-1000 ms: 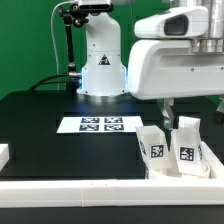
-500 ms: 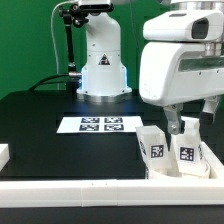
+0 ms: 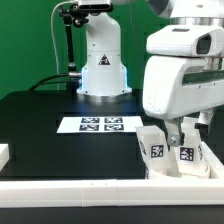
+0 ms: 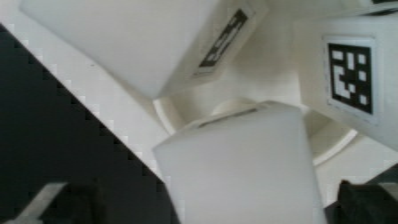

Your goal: Assemble stool

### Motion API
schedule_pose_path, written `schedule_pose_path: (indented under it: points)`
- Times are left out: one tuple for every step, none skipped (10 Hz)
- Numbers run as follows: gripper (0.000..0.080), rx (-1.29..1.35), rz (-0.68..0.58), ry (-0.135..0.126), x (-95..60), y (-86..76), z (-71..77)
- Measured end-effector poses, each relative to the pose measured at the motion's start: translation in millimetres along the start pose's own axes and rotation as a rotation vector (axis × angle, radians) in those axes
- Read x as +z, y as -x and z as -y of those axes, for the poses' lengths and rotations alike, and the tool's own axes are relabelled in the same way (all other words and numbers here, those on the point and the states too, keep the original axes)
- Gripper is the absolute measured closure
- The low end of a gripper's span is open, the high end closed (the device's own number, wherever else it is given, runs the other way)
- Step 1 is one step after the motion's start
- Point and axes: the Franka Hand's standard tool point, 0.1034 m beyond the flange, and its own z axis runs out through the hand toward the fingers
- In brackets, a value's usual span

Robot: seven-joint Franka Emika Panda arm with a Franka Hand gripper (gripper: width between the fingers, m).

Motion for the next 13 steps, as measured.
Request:
schedule_pose_path:
  points:
    - [0.0150,0.008,0.000,0.000,0.1,-0.1,0.3]
    - [0.0150,0.009,0.000,0.000,0.1,-0.1,0.2]
    - [0.0265,0.010,0.001,0.000,0.2,0.4,-0.4]
    - [0.0414,0.031,0.001,0.000,0.2,0.7,-0.8]
    - [0.0414,0.058,0.001,0.000,0.3,0.9,-0.9]
    - [0.0461,0.058,0.001,0.000,0.4,1.2,-1.0]
    - [0.0461,0.107,0.001,-0.001,0.4,1.2,-1.0]
    - [0.0461,0.175,0.002,-0.001,0.4,1.2,-1.0]
    - [0.0461,0.268,0.002,-0.001,0.6,1.3,-0.9]
    - [0.0461,0.369,0.001,-0.004,0.9,1.6,-1.4]
    - [0.0461,0.481,-0.001,-0.009,1.3,2.7,-2.8]
    - [0.0461,0.572,-0.002,-0.012,1.5,3.2,-3.4]
    - [0.0459,0.642,-0.003,-0.014,1.6,3.3,-3.8]
